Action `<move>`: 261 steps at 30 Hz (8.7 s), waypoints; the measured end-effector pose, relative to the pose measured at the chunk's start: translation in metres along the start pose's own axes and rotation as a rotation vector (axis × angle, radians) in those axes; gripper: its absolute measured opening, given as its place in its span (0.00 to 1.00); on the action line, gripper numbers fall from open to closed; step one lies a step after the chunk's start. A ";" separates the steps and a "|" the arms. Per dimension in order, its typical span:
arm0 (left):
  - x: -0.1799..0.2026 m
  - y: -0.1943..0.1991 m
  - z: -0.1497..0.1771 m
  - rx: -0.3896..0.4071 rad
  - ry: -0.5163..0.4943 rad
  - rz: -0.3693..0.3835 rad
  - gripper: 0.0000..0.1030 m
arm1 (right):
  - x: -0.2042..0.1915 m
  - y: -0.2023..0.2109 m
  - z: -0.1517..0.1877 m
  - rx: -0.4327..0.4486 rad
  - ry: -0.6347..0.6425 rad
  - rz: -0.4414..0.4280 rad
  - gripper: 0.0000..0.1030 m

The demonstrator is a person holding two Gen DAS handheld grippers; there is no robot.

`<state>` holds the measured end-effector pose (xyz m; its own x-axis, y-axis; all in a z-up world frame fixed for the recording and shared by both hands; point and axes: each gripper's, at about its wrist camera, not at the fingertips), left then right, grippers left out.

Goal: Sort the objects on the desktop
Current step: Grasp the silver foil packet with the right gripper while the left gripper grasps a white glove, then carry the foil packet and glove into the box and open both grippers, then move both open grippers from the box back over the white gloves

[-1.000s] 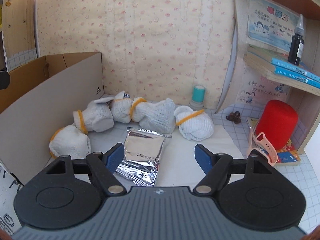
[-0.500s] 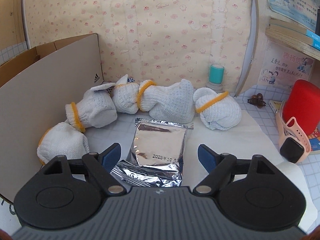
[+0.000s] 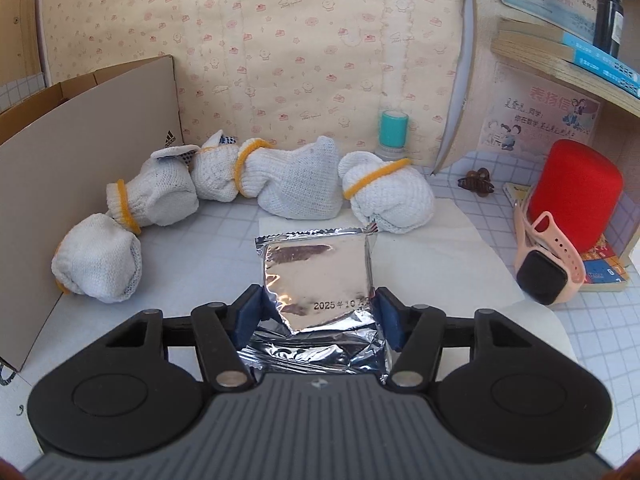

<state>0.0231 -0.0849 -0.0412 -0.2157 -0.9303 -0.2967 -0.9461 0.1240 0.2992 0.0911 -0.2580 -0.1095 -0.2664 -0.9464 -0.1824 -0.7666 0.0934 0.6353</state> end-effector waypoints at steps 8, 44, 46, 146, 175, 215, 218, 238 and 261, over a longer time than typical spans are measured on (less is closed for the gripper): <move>0.014 0.018 -0.007 0.087 -0.047 -0.194 0.90 | 0.038 0.017 0.003 0.018 -0.020 0.020 0.58; 0.032 -0.117 0.008 -0.370 0.178 -0.211 0.88 | 0.073 0.031 0.009 0.030 -0.054 -0.005 0.58; 0.030 -0.124 0.010 -0.376 0.186 -0.188 0.88 | 0.072 0.031 0.008 0.029 -0.052 -0.004 0.58; -0.194 -0.019 -0.002 -0.158 0.150 -0.102 0.59 | -0.225 0.059 -0.053 0.125 0.329 -0.308 0.58; -0.175 -0.048 0.003 -0.221 0.093 -0.078 0.59 | -0.250 0.001 -0.083 0.035 0.333 -0.287 0.58; -0.138 -0.051 -0.029 -0.191 0.045 -0.122 0.90 | -0.108 0.078 -0.069 0.187 0.155 -0.213 0.79; -0.130 -0.041 -0.033 -0.162 0.046 -0.112 0.90 | -0.098 0.081 -0.064 0.190 0.144 -0.197 0.79; -0.075 -0.020 -0.042 -0.119 0.031 -0.041 0.90 | -0.055 0.097 -0.050 0.190 0.093 -0.177 0.80; 0.011 -0.013 -0.017 -0.062 0.011 0.076 0.90 | 0.023 0.087 -0.040 0.176 -0.006 -0.055 0.80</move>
<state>0.0375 -0.1029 -0.0332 -0.2831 -0.9228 -0.2612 -0.9104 0.1729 0.3758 0.0413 -0.2839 -0.0288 -0.2238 -0.9500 -0.2179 -0.8705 0.0943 0.4830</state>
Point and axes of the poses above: each gripper's, at about its wrist camera, not at the fingertips, and y roughly against the way its jaws point, x to its right, z to its underside, and after that the axes turned 14 degrees about -y, right-handed
